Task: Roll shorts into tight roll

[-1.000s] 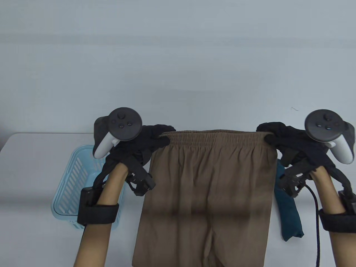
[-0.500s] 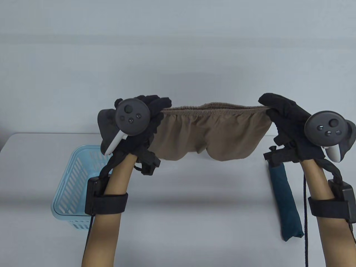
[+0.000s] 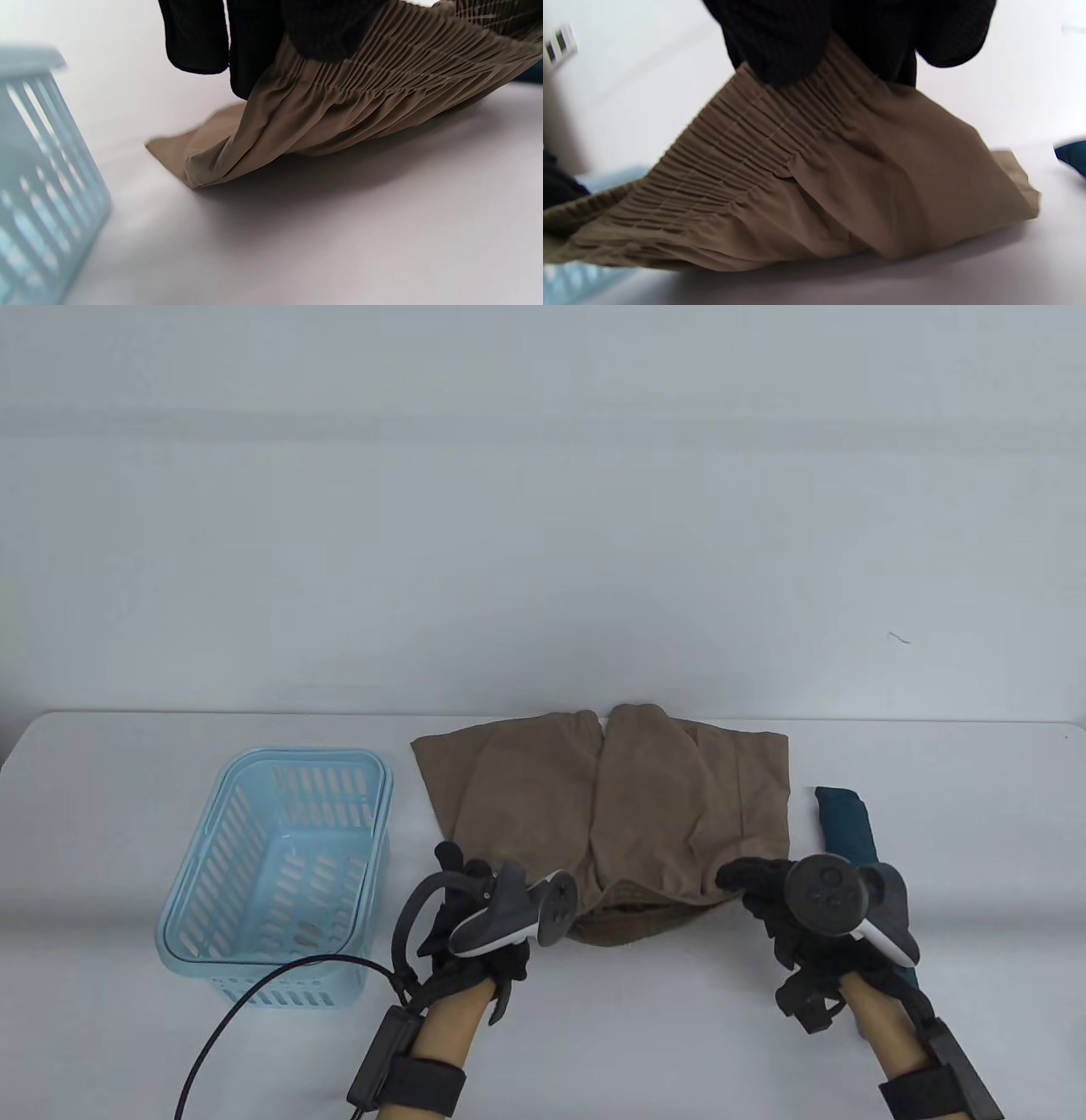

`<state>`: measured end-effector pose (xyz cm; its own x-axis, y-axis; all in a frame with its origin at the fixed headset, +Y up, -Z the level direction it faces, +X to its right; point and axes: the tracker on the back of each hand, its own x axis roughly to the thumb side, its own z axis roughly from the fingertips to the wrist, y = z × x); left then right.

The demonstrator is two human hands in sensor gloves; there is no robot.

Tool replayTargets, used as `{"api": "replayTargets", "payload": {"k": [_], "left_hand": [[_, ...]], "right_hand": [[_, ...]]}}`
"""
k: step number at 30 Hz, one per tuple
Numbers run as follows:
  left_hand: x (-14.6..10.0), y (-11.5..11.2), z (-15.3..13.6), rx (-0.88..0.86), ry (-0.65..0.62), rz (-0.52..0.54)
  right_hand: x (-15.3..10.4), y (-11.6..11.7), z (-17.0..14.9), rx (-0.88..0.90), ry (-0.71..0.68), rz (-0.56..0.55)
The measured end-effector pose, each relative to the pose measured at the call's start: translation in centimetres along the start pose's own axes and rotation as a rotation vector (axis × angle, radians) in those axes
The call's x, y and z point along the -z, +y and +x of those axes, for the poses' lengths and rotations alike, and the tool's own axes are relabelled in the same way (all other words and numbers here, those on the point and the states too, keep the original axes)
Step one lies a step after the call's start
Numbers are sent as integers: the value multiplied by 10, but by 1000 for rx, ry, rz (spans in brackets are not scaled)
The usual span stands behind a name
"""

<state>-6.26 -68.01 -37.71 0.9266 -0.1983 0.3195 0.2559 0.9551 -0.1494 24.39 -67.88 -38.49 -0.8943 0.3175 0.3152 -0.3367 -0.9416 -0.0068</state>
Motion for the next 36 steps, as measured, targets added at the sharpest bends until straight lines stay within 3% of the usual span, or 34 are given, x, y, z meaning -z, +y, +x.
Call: {"api": "replayTargets", "payload": {"k": [5, 12, 15, 21, 25, 36], "left_hand": [[-7, -37, 12, 32, -37, -79], [-25, -71, 14, 35, -152, -195], [-31, -86, 13, 4, -213, -306], [-38, -103, 4, -122, -203, -239], [-38, -101, -3, -225, -173, -211], [-42, -89, -5, -271, -189, -213]], "right_hand": [[-17, 34, 1, -39, -25, 119], [-37, 63, 0, -54, -52, 312], [-45, 76, -1, -71, -30, 478], [-58, 86, -3, -35, -4, 556], [-60, 86, -2, -22, 8, 562], [-66, 80, 6, 24, 2, 626]]}}
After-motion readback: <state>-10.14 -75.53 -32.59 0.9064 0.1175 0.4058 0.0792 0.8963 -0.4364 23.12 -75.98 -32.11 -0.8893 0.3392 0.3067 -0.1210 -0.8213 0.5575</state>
